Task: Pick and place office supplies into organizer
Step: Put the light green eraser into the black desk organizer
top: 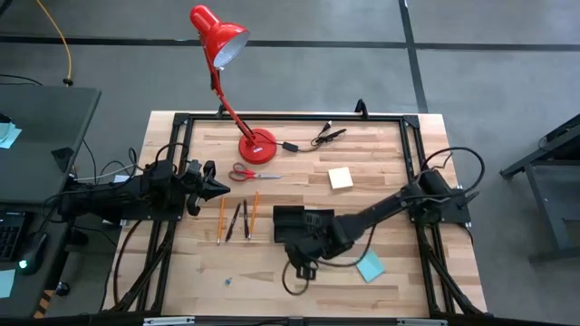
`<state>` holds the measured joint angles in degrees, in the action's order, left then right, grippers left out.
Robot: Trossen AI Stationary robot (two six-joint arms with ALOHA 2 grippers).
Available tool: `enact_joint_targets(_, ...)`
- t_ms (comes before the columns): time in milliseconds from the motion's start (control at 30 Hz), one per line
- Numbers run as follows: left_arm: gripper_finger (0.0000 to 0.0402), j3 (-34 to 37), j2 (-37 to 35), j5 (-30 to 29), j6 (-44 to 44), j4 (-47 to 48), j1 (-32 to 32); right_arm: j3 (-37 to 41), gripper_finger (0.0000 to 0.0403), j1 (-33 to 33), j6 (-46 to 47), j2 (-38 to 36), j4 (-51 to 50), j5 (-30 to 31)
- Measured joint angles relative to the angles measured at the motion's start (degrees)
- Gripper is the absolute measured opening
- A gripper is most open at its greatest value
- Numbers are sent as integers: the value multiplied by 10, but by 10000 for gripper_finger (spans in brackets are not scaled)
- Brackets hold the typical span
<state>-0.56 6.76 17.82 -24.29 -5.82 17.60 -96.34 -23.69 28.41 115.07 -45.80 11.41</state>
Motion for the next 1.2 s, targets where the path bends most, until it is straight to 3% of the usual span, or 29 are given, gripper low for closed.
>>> enact_joint_targets(600,1,0,0,1,-5,-2,0,1,0,53,-55,52,19,-43)
enact_joint_targets(1200,1,0,0,1,-15,-3,0,1,0,61,-36,54,54,-5)
